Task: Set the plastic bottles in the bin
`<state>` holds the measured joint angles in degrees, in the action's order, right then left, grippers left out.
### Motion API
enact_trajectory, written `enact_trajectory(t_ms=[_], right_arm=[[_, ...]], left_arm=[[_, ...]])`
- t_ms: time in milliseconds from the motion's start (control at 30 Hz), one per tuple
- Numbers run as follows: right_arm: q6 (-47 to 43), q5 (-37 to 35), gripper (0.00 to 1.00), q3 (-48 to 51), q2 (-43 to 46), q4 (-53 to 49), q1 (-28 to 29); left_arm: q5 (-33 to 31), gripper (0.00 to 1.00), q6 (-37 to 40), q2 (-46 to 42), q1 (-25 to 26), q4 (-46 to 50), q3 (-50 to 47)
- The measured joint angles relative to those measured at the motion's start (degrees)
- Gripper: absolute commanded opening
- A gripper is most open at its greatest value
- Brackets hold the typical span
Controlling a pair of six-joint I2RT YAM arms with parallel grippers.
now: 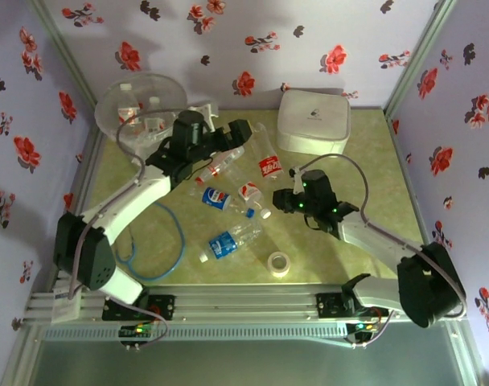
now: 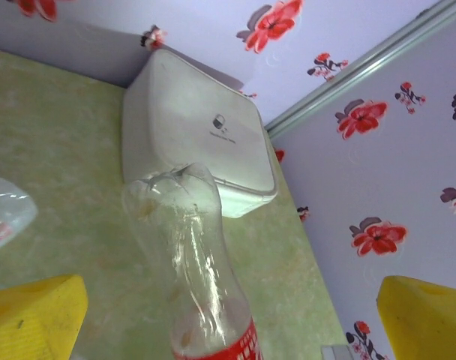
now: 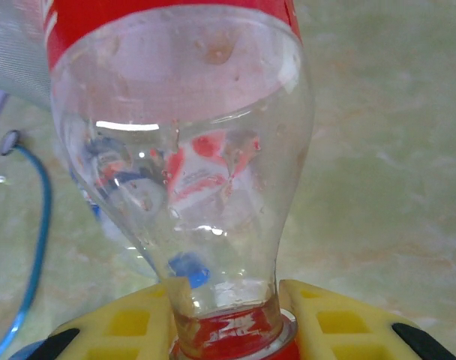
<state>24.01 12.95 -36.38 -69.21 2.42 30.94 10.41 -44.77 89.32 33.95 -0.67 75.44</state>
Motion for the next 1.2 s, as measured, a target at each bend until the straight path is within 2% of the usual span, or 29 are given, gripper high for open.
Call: enact_trajectory(t_ms=[233,400,633,800,900,933,1000,1067,1100,1133,1200], right_arm=[[-0.85,2.58,0.1,0.13,2.78,2.84,2.43],[-1.53,2.78,0.09,0.22,2.78,2.97,3.23],[-1.62,2.75,0.1,0.94,2.38,3.58,3.58],[-1.92,2.75,0.1,1.05,2.34,3.8,3.63],[-1.97,2.75,0.14,1.05,2.34,3.98,3.63],[-1.99,2.75,0.2,1.05,2.34,4.13,3.63],[-1.95,2.75,0.42,1.05,2.36,4.66,3.63],[-2.21,2.78,0.75,0.96,2.45,4.92,3.65],[-2.45,2.78,0.87,0.96,2.49,4.63,3.76],[-2.6,2.75,0.96,0.9,2.54,4.13,3.91],[-3.21,2.47,0.99,0.28,2.86,2.19,3.98]], left_arm=[[0.59,1.0,-1.79,9.55,0.68,-2.64,4.96],[0.79,0.99,-2.78,11.45,1.42,-3.28,5.51],[0.72,0.81,-3.21,11.45,1.46,-4.26,6.82],[-0.07,0.59,-2.91,11.45,1.4,-3.96,6.93],[-0.17,0.51,-2.34,11.5,1.42,-3.06,7.58],[-0.2,0.48,-1.99,11.56,1.42,-2.58,8.11],[-0.24,0.42,-1.31,11.72,1.42,-1.4,9.29],[-0.28,0.39,-0.5,11.89,1.46,-0.07,10.84],[-0.28,0.38,0.04,12.02,1.46,0.72,12.02],[-0.31,0.37,0.76,12.13,1.44,1.62,13.49],[-0.31,0.35,2.49,12.2,1.29,3.43,16.87]])
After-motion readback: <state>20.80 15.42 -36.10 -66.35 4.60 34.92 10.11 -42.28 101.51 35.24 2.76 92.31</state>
